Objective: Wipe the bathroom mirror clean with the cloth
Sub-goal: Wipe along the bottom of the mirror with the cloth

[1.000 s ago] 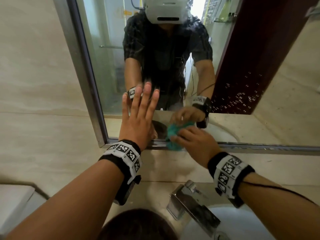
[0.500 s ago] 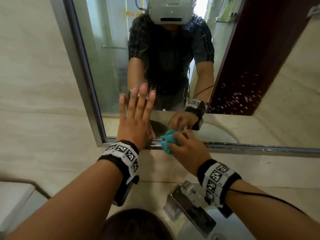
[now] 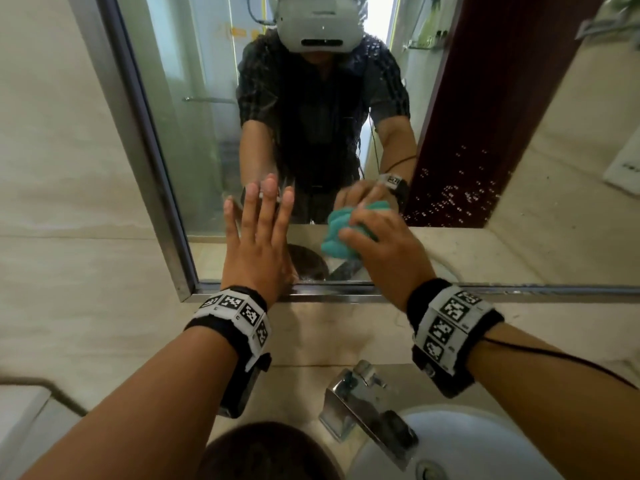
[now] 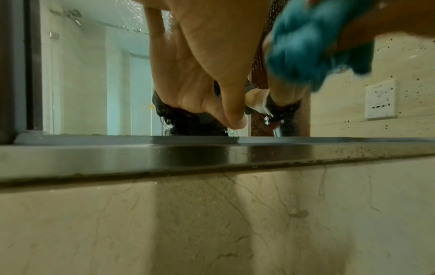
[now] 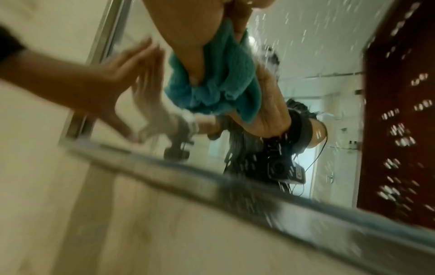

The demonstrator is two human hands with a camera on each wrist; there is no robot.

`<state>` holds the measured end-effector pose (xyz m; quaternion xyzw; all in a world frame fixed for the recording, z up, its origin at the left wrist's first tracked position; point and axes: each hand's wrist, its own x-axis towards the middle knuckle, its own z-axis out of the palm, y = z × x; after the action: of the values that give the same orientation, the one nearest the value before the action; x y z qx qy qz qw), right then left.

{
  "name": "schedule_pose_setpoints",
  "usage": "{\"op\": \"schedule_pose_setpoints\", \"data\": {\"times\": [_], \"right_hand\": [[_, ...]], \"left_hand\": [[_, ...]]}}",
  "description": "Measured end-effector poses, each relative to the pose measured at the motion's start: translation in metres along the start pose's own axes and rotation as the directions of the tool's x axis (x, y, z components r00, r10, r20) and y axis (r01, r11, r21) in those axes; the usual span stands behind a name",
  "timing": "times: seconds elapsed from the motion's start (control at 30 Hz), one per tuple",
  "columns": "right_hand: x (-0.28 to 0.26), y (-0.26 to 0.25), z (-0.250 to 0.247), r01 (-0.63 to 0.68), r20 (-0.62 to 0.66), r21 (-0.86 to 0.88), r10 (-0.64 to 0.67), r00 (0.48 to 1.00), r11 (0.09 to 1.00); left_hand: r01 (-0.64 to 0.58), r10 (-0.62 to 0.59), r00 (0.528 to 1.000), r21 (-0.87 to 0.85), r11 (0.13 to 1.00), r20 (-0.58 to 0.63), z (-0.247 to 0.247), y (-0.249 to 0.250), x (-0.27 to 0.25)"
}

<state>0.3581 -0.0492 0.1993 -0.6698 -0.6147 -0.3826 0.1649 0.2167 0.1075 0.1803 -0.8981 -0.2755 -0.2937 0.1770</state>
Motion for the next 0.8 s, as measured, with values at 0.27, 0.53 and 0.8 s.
{"op": "schedule_pose_setpoints", "data": {"times": [0.27, 0.53, 0.8], "right_hand": [[0.012, 0.017, -0.020, 0.014, -0.010, -0.036, -0.014, 1.000, 0.999], [-0.041, -0.004, 0.014, 0.251, 0.324, -0.047, -0.223, 0.920, 0.967], [0.035, -0.013, -0.006, -0.086, -0.175, -0.033, 0.079, 0.981, 0.996]], "left_hand": [[-0.011, 0.012, 1.000, 0.032, 0.999, -0.023, 0.001, -0.002, -0.001], [-0.024, 0.024, 0.995, -0.002, 1.000, -0.099, 0.007, -0.002, 0.000], [-0.025, 0.027, 0.996, 0.017, 1.000, -0.085, 0.006, -0.003, -0.002]]}}
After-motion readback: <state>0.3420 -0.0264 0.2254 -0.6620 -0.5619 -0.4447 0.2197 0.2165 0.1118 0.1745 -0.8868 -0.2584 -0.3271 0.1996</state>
